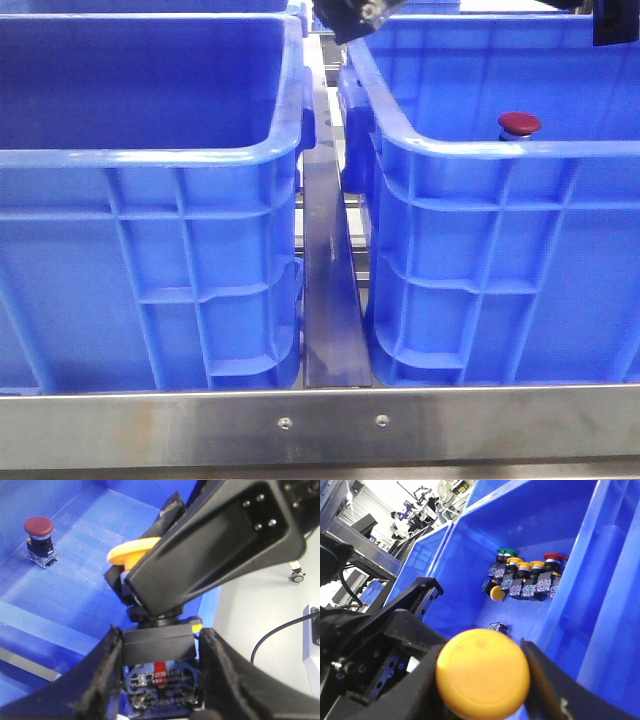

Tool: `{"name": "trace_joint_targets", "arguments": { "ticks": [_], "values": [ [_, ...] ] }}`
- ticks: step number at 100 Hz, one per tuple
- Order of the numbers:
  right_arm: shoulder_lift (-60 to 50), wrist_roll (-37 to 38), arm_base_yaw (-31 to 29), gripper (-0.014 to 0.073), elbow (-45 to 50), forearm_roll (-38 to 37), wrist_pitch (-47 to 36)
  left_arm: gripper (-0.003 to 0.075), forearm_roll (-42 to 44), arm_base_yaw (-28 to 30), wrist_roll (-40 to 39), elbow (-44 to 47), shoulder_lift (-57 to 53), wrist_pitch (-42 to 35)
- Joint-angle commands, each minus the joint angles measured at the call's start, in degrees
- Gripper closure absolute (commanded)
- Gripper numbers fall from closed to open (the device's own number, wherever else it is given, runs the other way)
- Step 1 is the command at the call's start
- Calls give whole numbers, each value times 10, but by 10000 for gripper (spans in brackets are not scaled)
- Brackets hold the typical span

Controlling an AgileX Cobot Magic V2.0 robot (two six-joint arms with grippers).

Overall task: Pick red and yellow buttons and place in box
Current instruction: 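Carry the yellow-capped button with the right gripper over the crate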

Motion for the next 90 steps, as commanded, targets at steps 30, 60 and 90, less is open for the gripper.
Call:
{"name": "trace_joint_targets", "arguments": {
  "ticks": [30, 60, 90],
  "values": [
    [-9, -20, -1, 483, -19, 75, 38, 269, -3, -3, 1, -19, -15, -20],
    [-14, -64, -1, 483, -19, 75, -14, 186, 5, -3, -6, -14, -29, -50],
    [-69, -103, -1, 483, -19, 75, -136, 186, 26, 59, -59, 48, -110, -109]
  ]
}}
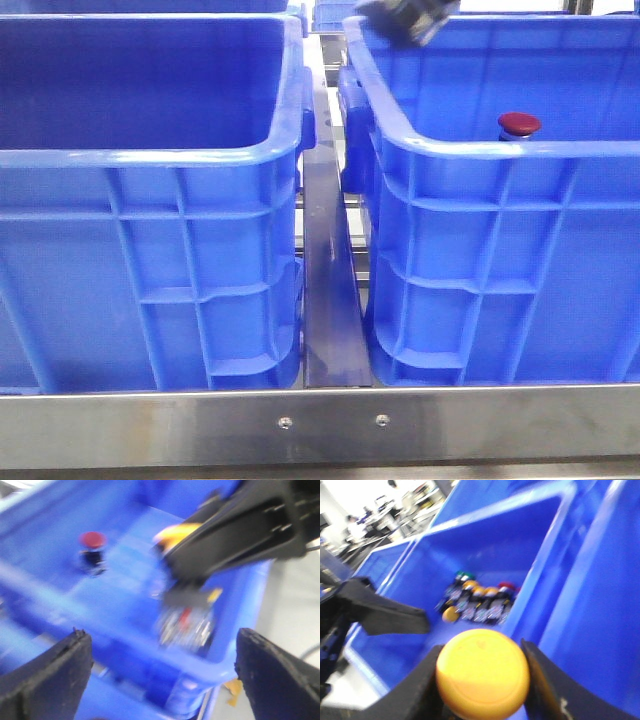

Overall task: Pick red and yellow buttons and place in box
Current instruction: 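Carry the yellow-capped button with the right gripper over the crate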

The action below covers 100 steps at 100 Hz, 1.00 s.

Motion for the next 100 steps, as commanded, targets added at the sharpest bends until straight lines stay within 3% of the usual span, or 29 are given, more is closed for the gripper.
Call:
{"name": "trace_joint_targets", "arguments": {
  "ticks": [1, 28, 54, 68, 88, 100],
  "values": [
    [-31, -21, -1, 483, -19, 77, -22, 186, -7, 31, -24, 7, -44, -34],
    [-52, -25, -1, 483, -19, 77, -59, 186, -4, 205, -32, 77, -154, -33],
    [-52, -29, -1, 483, -19, 73, -87, 213, 4, 369, -63, 126, -269, 42],
    [-52, -49, -1, 483, -19, 72, -110, 353, 13, 429, -75, 144, -326, 79],
    [-52, -94, -1, 483, -20, 72, -178, 736, 61, 442, -104, 150, -371, 70],
    [-52, -123, -1, 483, -27, 72, -265, 739, 65, 442, -135, 150, -375, 43]
  ]
}}
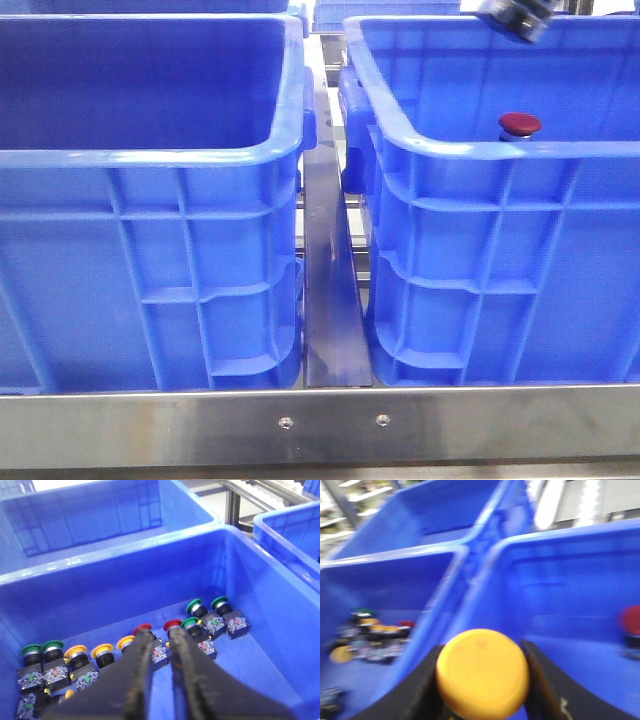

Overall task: Pick red and yellow buttons and place in box
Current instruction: 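Carry the yellow-capped button with the right gripper over the crate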

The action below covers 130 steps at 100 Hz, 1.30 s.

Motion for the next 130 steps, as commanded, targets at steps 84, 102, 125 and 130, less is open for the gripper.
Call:
{"name": "trace_joint_targets", "arguments": {
  "ticks": [84, 102, 125, 130],
  "values": [
    [278, -103, -247, 483, -194, 30, -9, 739, -18, 2, -37, -15, -1, -69],
    [345, -135, -245, 483, -233, 30, 5, 739, -19, 2, -37, -15, -1, -69],
    [405, -165, -245, 483, -276, 30, 1, 739, -19, 2, -37, -15, -1, -69],
    [413, -165, -245, 483, -282, 30, 1, 739, -19, 2, -37, -15, -1, -69]
  ]
}}
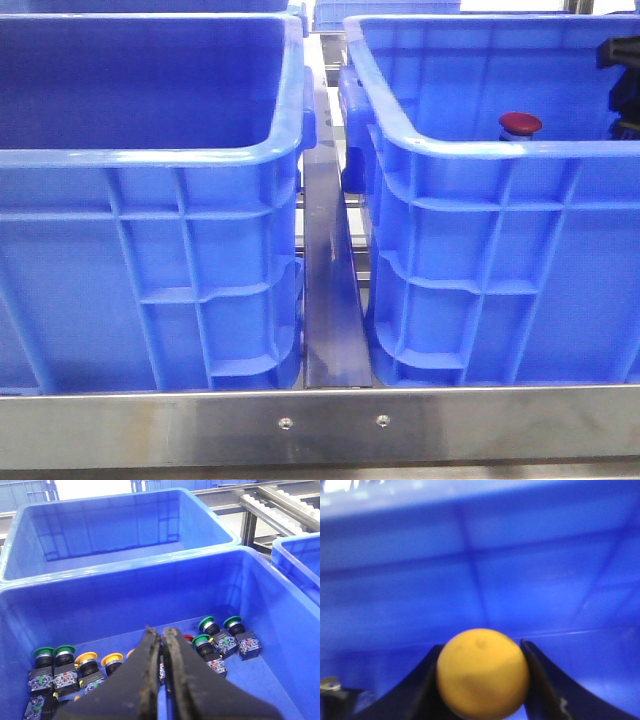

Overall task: Pick red and yellow buttons and place in box
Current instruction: 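Carry the yellow-capped button with the right gripper over the crate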

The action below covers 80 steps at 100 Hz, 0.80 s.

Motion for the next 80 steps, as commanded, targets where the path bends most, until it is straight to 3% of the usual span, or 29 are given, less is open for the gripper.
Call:
{"name": "trace_joint_targets", "arguments": {
  "ticks": [1, 80],
  "values": [
    [-9, -13, -2, 483, -31, 18, 21, 739, -21, 2, -6, -15, 1, -32],
    [36, -34, -1, 483, -7, 18, 31, 739, -30, 2, -6, -15, 1, -32]
  ]
}}
